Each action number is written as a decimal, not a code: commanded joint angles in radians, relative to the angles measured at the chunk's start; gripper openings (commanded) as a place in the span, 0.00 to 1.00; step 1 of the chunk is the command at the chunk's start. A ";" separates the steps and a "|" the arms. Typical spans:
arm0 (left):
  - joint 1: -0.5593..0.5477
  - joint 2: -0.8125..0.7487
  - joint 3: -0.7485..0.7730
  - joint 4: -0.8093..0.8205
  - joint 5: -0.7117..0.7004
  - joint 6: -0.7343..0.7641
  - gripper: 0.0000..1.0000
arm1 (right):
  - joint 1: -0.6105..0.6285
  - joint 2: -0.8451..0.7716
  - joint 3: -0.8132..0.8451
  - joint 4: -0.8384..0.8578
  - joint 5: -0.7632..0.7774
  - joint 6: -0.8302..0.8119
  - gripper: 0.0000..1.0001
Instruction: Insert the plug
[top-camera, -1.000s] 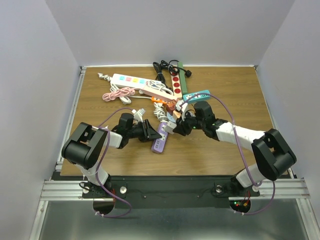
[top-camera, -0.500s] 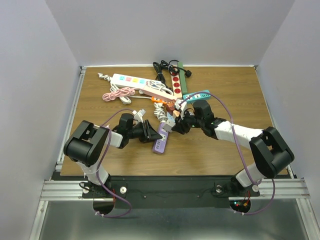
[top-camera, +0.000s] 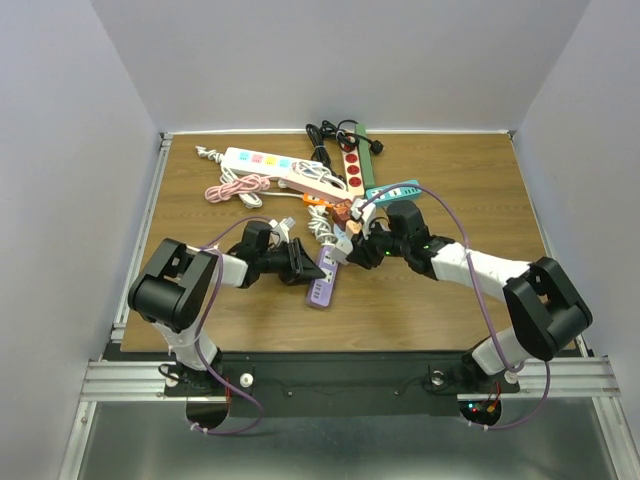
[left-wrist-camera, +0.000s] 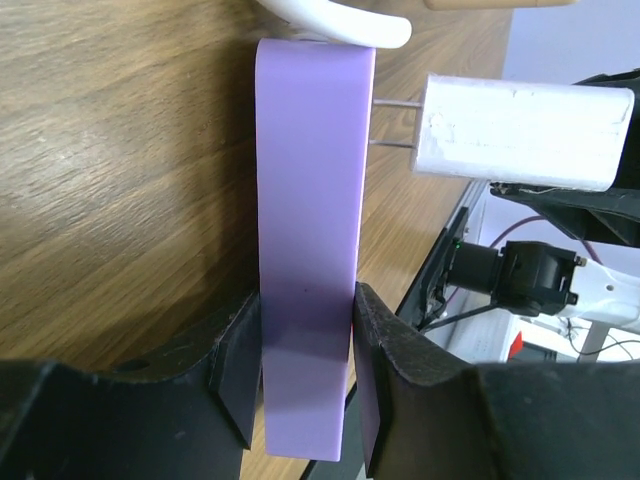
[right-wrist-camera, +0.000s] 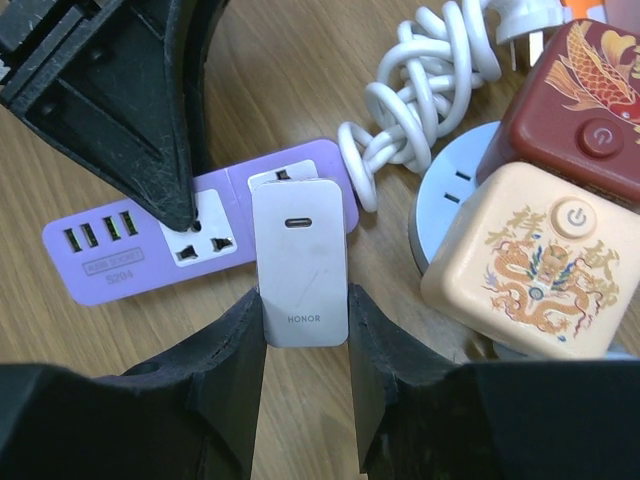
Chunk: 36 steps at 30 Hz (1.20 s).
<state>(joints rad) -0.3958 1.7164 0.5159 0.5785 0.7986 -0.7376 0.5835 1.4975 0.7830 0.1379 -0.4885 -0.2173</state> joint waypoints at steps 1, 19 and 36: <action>-0.032 0.033 -0.002 -0.537 -0.327 0.199 0.35 | 0.001 -0.043 0.007 -0.006 0.036 -0.008 0.01; -0.035 -0.009 0.130 -0.746 -0.507 0.199 0.71 | 0.001 -0.099 0.004 -0.003 -0.045 -0.011 0.01; -0.041 -0.018 0.128 -0.761 -0.507 0.210 0.63 | 0.001 -0.010 0.022 -0.001 -0.090 -0.022 0.01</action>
<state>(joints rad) -0.4500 1.6203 0.7208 0.0608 0.5476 -0.6353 0.5835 1.4815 0.7822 0.0807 -0.5594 -0.2211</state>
